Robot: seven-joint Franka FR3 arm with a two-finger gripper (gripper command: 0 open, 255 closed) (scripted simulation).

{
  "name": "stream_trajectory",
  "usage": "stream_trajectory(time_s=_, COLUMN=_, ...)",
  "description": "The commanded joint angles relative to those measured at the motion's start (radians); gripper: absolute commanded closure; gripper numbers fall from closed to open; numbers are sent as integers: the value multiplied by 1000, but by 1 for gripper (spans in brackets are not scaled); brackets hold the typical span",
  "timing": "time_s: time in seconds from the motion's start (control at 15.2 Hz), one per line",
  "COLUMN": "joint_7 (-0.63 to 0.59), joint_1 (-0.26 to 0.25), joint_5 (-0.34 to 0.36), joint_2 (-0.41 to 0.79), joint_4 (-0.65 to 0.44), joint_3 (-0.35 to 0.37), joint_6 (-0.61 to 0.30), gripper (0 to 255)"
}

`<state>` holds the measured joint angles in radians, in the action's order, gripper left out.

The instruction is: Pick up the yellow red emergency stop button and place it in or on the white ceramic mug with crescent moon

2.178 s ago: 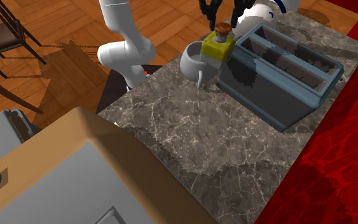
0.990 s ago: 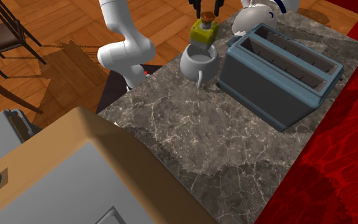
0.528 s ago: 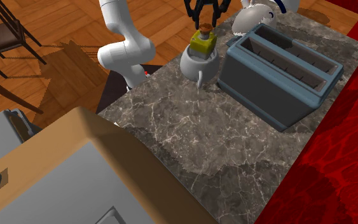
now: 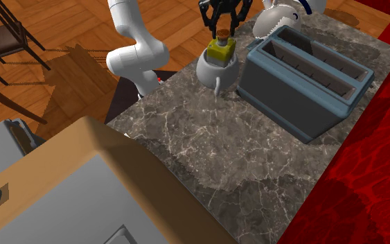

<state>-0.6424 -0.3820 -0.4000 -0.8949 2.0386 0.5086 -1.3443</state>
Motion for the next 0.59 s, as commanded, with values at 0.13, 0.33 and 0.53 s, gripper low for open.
stream_trajectory(time_s=0.13, joint_7=0, joint_1=0, joint_5=2, joint_2=2, joint_4=8, joint_3=2, joint_6=3, gripper=255)
stream_trajectory(time_s=0.33, joint_7=-1, joint_1=0, joint_5=1, joint_2=2, joint_4=6, joint_3=2, joint_6=4, gripper=0)
stream_trajectory(time_s=0.53, joint_7=-1, joint_1=0, joint_5=1, joint_2=1, joint_4=7, joint_3=2, joint_6=4, gripper=0)
